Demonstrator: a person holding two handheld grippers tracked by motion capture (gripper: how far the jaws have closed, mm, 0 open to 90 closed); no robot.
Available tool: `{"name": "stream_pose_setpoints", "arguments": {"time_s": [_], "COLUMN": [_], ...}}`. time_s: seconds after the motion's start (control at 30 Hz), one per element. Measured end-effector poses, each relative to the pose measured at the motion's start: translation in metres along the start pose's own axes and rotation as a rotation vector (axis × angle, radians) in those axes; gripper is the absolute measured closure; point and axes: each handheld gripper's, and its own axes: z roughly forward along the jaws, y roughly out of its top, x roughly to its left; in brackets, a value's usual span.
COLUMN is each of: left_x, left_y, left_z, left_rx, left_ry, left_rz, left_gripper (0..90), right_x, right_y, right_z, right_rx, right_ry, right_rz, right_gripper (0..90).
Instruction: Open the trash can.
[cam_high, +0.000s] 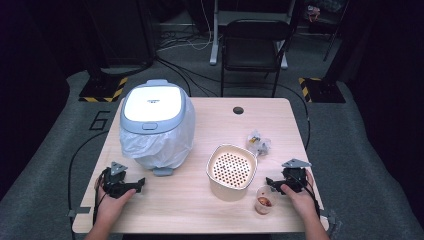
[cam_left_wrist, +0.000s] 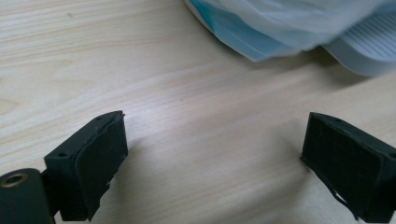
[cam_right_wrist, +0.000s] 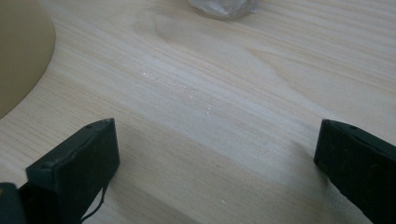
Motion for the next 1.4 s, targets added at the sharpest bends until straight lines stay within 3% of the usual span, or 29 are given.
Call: {"name": "stream_pose_setpoints", "arguments": {"time_s": [0.2,0.5,0.67,0.87,0.9,0.97,1.13,1.2,1.27,1.4], "left_x": [-0.007,-0.01,-0.013,-0.015,-0.015,-0.015,-0.028,-0.034,-0.046,-0.058], "left_y": [-0.002,-0.002,-0.002,-0.004,-0.003,-0.001,0.013,0.018,0.024,0.028], "left_z": [-0.002,-0.002,-0.003,-0.006,-0.008,-0.011,-0.024,-0.028,-0.029,-0.028], "left_rx": [0.0,0.003,0.0,-0.04,-0.037,-0.031,-0.066,-0.085,-0.098,-0.116], "left_ry": [0.019,0.011,0.033,0.055,0.056,0.031,0.031,0.008,-0.048,-0.029], "left_rz": [-0.026,-0.014,-0.034,-0.064,-0.064,-0.098,-0.134,-0.13,-0.167,-0.134], "left_gripper": [6.9,5.6,6.8,22.6,35.1,38.1,42.3,44.7,44.8,44.7], "right_x": [0.0,0.0,0.0,0.0,0.0,0.0,0.0,0.0,0.0,0.0], "right_y": [0.0,0.0,0.0,0.0,0.0,0.0,0.0,0.0,0.0,0.0], "right_z": [0.0,0.0,0.0,0.0,0.0,0.0,0.0,0.0,0.0,0.0], "right_rx": [0.004,0.004,0.005,0.005,0.005,0.004,0.005,0.005,0.004,0.004], "right_ry": [0.004,0.004,0.004,0.004,0.004,0.004,0.004,0.004,0.004,0.004], "right_rz": [0.001,0.001,0.002,0.0,0.002,0.0,0.002,0.002,0.001,0.0], "right_gripper": [0.0,0.0,0.0,0.0,0.0,0.0,0.0,0.0,0.0,0.0]}}
